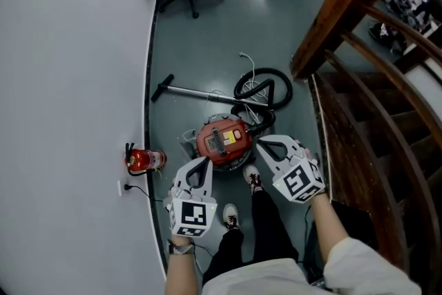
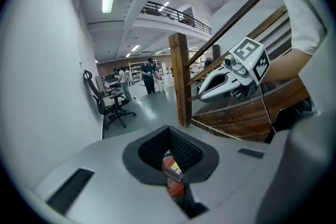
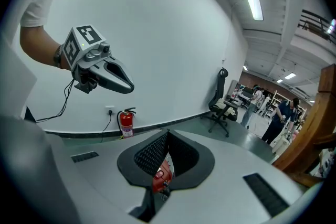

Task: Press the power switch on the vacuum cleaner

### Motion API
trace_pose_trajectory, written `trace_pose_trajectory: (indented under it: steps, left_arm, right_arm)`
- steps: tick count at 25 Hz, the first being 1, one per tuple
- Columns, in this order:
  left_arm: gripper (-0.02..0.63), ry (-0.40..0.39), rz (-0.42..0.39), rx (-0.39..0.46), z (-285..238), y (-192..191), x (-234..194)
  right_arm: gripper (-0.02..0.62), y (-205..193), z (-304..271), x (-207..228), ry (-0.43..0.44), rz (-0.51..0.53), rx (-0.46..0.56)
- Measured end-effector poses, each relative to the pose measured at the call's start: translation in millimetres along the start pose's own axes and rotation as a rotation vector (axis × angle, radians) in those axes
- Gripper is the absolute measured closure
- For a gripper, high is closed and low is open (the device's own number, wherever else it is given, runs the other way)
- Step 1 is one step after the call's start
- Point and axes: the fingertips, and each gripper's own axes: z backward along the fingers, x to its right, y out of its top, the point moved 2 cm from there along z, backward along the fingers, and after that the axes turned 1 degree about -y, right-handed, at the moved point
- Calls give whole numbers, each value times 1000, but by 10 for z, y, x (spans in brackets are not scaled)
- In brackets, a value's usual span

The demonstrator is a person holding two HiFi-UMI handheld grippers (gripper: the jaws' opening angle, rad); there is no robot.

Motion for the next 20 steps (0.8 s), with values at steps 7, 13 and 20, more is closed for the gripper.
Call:
trace_pose_trajectory:
  steps: [7,13,20]
  left_arm:
    - [606,2,46,-36,-342,-290,-32]
    - [606,29,76,-84,-581,-617,-47]
    - [606,43,131,-126,-856,-967,-97]
  right_arm:
    - [572,-345,-319,-7,23,-13,-20]
    - [572,-623,-562,-31,53,-35,-32]
    - [572,-945,-860,-115,98,-48,-71]
